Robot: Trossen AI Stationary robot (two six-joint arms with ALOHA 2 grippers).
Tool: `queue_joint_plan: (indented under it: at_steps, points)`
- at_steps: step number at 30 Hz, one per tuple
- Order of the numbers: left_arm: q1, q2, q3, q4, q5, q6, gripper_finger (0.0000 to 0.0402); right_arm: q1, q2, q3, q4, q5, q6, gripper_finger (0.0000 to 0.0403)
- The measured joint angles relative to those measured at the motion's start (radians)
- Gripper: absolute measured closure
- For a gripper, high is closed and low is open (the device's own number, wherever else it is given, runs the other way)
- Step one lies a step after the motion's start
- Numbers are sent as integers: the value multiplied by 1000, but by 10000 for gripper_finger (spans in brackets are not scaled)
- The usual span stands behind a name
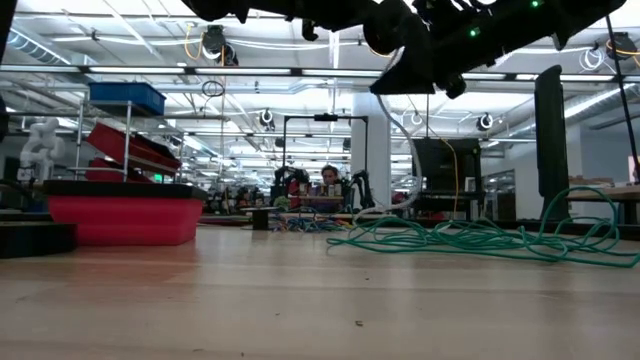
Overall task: Coil cords
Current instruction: Coil the white wire onto the spool
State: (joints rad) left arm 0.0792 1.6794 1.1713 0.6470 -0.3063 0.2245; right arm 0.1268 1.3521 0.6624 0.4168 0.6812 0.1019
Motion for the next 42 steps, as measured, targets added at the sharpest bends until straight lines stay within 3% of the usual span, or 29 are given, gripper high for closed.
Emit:
queue_joint_plan:
  at_steps: [19, 34, 42]
  points:
    - [-10, 54, 1, -76, 13, 83, 402, -8, -4, 99, -129, -37, -18, 403]
    - [-10, 54, 1, -196, -1, 333, 402, 12, -7, 100, -158, -61, 44, 402]
    - [-10, 54, 0, -222, -3, 423, 401, 12, -8, 100, -160, -128, 70, 395]
